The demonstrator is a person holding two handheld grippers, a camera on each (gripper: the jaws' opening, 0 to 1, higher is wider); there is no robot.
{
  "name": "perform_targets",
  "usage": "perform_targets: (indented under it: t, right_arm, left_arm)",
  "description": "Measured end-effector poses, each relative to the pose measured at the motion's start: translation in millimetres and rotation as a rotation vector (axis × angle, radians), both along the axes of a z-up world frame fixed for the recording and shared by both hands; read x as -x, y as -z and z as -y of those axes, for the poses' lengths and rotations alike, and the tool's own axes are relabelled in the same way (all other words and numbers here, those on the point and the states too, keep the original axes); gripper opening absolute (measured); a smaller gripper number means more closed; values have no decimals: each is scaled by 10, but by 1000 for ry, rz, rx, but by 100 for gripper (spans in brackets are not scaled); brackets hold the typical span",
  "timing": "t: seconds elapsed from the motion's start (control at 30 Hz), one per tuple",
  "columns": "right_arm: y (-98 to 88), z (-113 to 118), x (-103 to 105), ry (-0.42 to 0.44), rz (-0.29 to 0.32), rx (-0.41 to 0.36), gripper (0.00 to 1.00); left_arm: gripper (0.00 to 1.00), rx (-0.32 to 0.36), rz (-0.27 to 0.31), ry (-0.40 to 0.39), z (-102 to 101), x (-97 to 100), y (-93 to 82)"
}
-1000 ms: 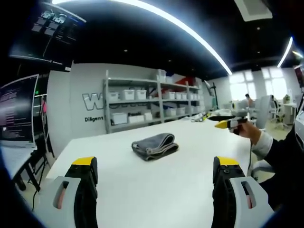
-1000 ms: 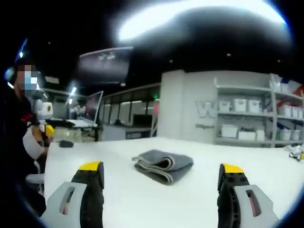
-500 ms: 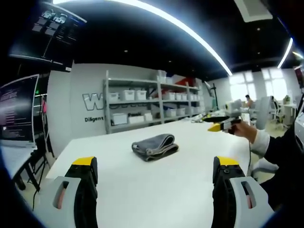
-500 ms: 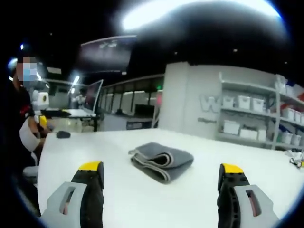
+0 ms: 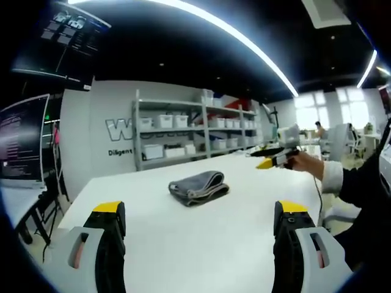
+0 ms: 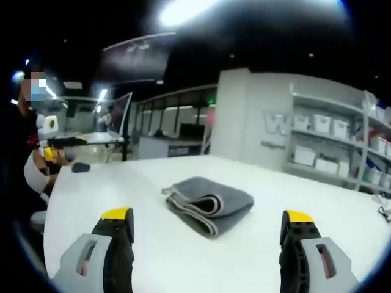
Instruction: Open the folded towel by lifting each exposed corner and separating the folded layers until the towel lies flat within the target outline without major curled edges
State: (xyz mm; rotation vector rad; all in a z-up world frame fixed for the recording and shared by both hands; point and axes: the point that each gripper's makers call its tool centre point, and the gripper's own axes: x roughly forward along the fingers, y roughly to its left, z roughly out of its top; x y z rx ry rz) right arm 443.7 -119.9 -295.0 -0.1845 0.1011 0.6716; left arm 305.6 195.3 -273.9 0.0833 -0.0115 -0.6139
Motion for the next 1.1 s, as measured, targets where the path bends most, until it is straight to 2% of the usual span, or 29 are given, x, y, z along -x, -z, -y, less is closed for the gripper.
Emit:
perform_targets:
  t: [0.3, 0.57, 0.83, 1.1]
  right_arm:
    - [108, -65, -137, -13, -41, 79, 99]
    - [151, -77, -259, -18, -94, 69, 99]
    - [127, -71, -403, -14, -107, 95, 99]
    - [229, -110, -575, -3, -113, 111, 98]
  left_arm:
    - [100, 6, -1, -9, -32, -8, -9]
    - [100, -2, -9, -3, 10, -3, 16]
    - [100, 0, -13, -8, -16, -28, 23]
    - [100, -2, -15, 0, 31, -29, 32]
